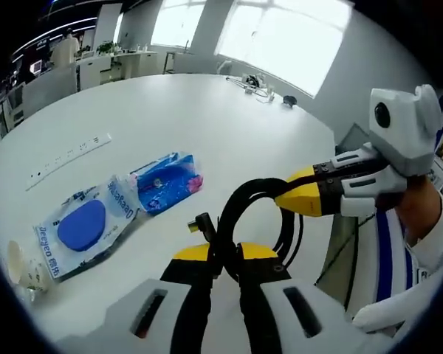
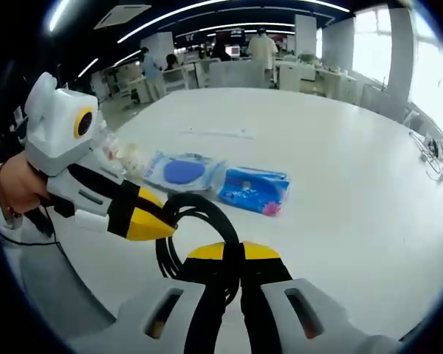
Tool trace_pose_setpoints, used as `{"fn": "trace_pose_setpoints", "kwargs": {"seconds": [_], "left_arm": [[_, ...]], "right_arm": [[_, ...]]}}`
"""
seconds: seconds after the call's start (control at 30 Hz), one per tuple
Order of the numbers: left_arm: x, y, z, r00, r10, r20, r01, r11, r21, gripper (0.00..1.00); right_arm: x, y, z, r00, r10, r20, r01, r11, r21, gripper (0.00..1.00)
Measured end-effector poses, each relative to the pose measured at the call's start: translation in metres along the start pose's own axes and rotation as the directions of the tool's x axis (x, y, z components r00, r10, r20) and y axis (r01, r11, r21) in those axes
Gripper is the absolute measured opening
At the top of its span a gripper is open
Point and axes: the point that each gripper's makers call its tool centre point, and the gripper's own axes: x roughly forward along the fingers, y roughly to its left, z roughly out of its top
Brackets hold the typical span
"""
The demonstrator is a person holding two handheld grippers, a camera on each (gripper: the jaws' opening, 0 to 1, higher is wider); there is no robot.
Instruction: Arrange the tabletop items into an orderly group along one side of the table until the central work area is clear of visible clutter.
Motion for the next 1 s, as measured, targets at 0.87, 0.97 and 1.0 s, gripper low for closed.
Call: {"fn": "trace_pose_setpoints", "kwargs": {"seconds": [0.87,0.97,1.0], "left_arm": [[0.076,0.055,-0.029,0.988,0.030,-0.153,-0.052,0.989,-0.140,0.10],[0.080,0.056,-0.031,0.987,0.028,-0.157,-0.052,0.987,-0.149,0.10],[0.081,0.057,-0.031,0.987,0.029,-0.155,-0.054,0.987,-0.155,0.10]], "right_arm": [[0.096,-0.033,-0.035,0.987,0.104,-0.125,-0.097,0.993,0.061,0.03],[0.099,-0.033,-0.039,0.986,0.104,-0.131,-0.097,0.993,0.060,0.03],[0.101,-0.035,-0.040,0.986,0.104,-0.130,-0.097,0.994,0.060,0.03]]}}
